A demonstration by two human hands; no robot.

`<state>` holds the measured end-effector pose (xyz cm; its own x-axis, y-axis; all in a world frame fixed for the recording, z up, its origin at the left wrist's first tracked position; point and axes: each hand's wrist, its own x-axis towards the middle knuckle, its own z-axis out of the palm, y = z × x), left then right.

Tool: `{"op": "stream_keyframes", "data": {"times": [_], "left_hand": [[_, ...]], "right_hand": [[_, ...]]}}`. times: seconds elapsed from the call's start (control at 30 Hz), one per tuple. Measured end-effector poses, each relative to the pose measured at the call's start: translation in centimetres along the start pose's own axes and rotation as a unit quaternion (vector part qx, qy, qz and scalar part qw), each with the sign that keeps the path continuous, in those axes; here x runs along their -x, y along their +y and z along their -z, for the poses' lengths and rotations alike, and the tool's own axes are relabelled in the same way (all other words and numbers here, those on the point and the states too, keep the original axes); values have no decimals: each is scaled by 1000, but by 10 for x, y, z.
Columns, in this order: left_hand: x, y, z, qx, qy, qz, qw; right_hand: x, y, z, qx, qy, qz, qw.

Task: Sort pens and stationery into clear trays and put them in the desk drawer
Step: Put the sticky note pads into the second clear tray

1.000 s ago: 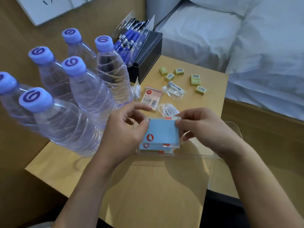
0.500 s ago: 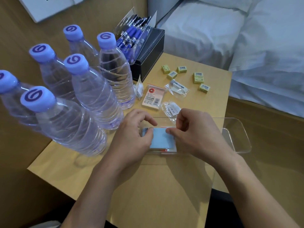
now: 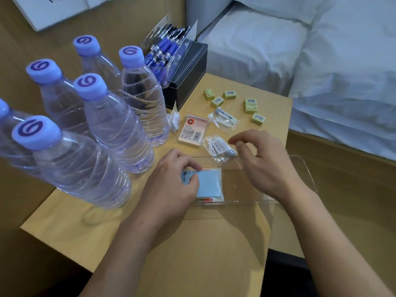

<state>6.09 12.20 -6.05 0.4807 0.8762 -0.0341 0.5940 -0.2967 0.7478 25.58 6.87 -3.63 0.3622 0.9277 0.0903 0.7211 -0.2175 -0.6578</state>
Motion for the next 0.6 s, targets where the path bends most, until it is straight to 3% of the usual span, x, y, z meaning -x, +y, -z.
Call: {"op": "stream_keyframes", "data": {"times": [0.23,0.47,0.6], "left_hand": [[1,2,-4,-10,14,-1,1000],[0,2,-6,-6,21,-8,1000],[0,0,-8,10,21,-18,1000]], "right_hand": [[-13,-12,-16,151,-113,-11,982],[-27,-28,-21,111,-75,48,990],[-34,-38,-31,126,-120,71,982]]}}
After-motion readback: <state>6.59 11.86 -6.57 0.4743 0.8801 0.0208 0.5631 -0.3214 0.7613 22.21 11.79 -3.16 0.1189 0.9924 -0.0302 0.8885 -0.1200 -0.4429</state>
